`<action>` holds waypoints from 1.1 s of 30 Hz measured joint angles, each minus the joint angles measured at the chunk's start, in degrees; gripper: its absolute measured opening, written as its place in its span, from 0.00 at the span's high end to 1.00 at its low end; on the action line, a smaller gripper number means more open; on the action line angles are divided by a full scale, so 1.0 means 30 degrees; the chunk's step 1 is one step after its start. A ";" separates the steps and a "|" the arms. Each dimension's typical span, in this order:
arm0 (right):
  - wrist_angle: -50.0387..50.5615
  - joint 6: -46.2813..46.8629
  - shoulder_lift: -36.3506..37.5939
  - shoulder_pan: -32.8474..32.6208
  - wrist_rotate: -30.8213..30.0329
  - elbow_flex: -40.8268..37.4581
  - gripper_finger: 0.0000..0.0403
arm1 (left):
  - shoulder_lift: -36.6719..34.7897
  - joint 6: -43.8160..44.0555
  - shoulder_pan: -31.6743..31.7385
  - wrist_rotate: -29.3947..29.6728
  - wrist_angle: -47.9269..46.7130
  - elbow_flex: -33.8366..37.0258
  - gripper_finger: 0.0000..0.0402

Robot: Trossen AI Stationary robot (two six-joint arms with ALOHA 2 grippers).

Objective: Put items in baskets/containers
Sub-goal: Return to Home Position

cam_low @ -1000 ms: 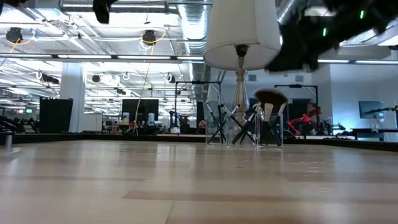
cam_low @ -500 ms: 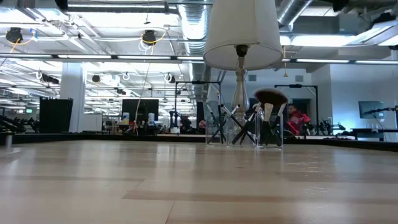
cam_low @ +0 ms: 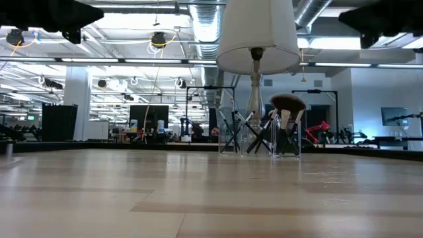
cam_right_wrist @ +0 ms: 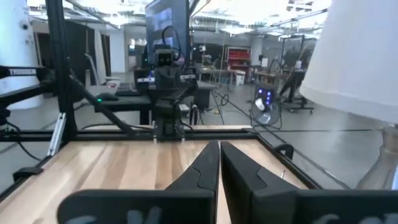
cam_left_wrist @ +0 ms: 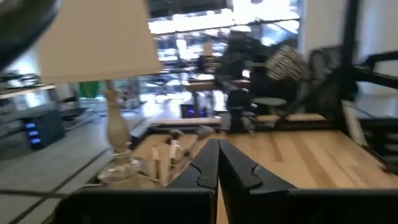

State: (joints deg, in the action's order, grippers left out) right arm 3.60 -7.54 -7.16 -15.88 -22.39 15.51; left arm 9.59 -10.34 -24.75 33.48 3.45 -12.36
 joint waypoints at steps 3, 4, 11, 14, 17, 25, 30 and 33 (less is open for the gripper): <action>0.0332 -0.0135 0.1575 -0.0096 0.0217 -0.1008 0.99 | -0.0297 -0.0006 0.0546 -0.2032 -0.0385 0.0245 0.98; 0.0282 -0.0124 0.2138 -0.0171 0.0452 -0.1319 0.99 | -0.0416 -0.0019 0.0731 -0.2456 -0.0367 0.0430 0.98; -0.0806 0.0002 0.2150 -0.0596 0.1866 -0.2590 1.00 | -0.1728 0.0873 0.1755 -0.2779 0.0440 0.2785 0.99; -0.1251 -0.0720 0.2341 -0.0545 0.1883 -0.2955 1.00 | -0.2588 0.0667 0.2101 -0.2856 0.1811 0.3967 0.98; -0.2378 -0.1454 0.2341 -0.0380 0.1951 -0.3775 1.00 | -0.3149 0.0239 0.2365 -0.3781 0.1893 0.4030 0.98; -0.4439 -0.0540 0.2104 -0.0329 0.3483 -0.5013 1.00 | -0.3048 0.0527 0.2456 -0.4889 0.2161 0.4023 0.98; -0.3737 -0.0496 0.2180 -0.0321 0.3424 -0.5020 1.00 | -0.2987 0.0527 0.2449 -0.4583 0.2161 0.4023 0.98; -0.2167 -0.0505 0.2173 -0.0323 0.3270 -0.5020 1.00 | -0.2744 0.0532 0.2456 -0.4059 0.2165 0.4015 0.98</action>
State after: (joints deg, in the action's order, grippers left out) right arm -2.90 -9.06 -0.64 -16.85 -12.58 0.45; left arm 1.36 -8.74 -17.39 21.31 9.95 -0.32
